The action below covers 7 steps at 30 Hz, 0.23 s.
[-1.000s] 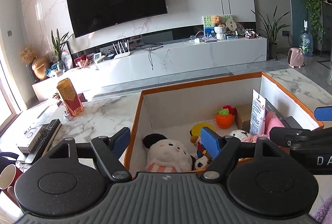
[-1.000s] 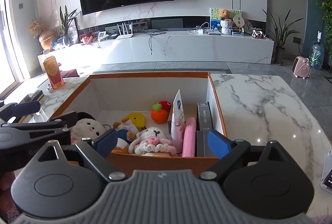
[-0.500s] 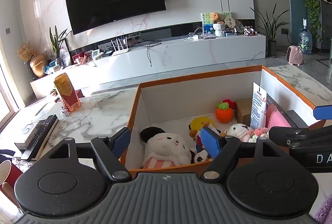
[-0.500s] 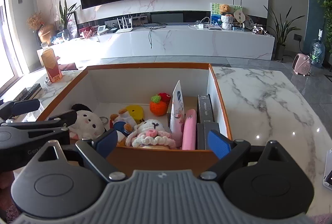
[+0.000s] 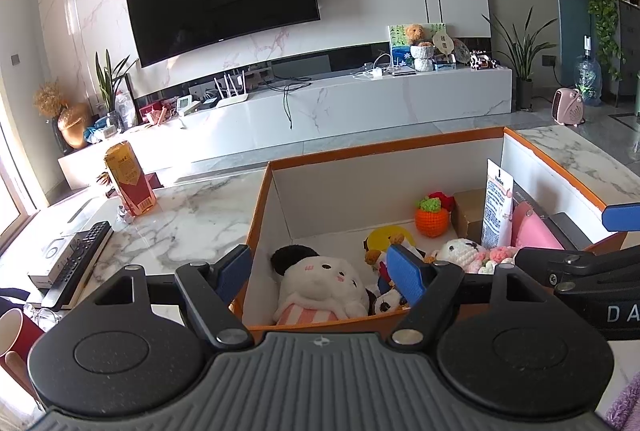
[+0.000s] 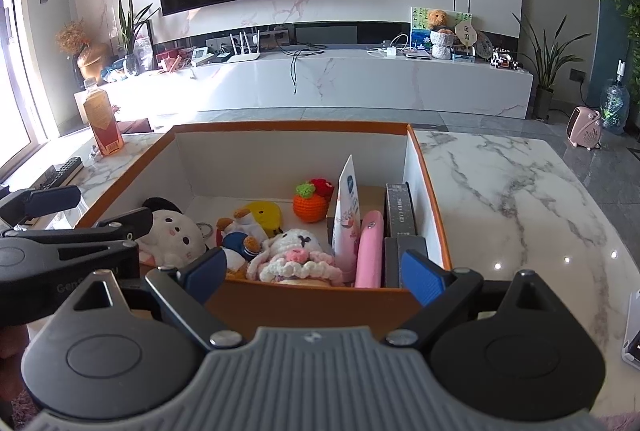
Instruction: Organize objects
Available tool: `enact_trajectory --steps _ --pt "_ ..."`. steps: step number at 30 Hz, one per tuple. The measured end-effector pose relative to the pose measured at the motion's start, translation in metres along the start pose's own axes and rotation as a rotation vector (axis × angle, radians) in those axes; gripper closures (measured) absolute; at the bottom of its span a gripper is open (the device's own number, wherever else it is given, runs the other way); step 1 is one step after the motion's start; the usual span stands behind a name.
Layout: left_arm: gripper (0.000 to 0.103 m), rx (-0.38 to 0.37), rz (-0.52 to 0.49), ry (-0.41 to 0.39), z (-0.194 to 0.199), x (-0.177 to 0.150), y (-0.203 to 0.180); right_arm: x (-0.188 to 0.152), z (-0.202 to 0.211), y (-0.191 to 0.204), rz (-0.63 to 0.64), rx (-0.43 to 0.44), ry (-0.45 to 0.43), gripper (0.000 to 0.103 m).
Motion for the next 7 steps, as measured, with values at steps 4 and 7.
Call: enact_trajectory --steps 4,7 --pt "0.015 -0.006 0.005 -0.004 0.0011 0.0017 0.0012 0.0 -0.0005 0.0 0.003 0.001 0.0 0.009" --pt "0.015 -0.006 0.007 -0.003 0.0013 0.0021 0.0019 0.0005 -0.0004 0.0002 0.004 0.002 0.0 0.009"
Point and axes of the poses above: each gripper's, at about its wrist camera, not at the fingertips, and z roughly against the way its jaws point, y to its left, x to its top, the point moved 4 cm from there along -z, roughly the way its jaws point, and after that the axes turned 10 degrees about -x, right-handed, at the moved point
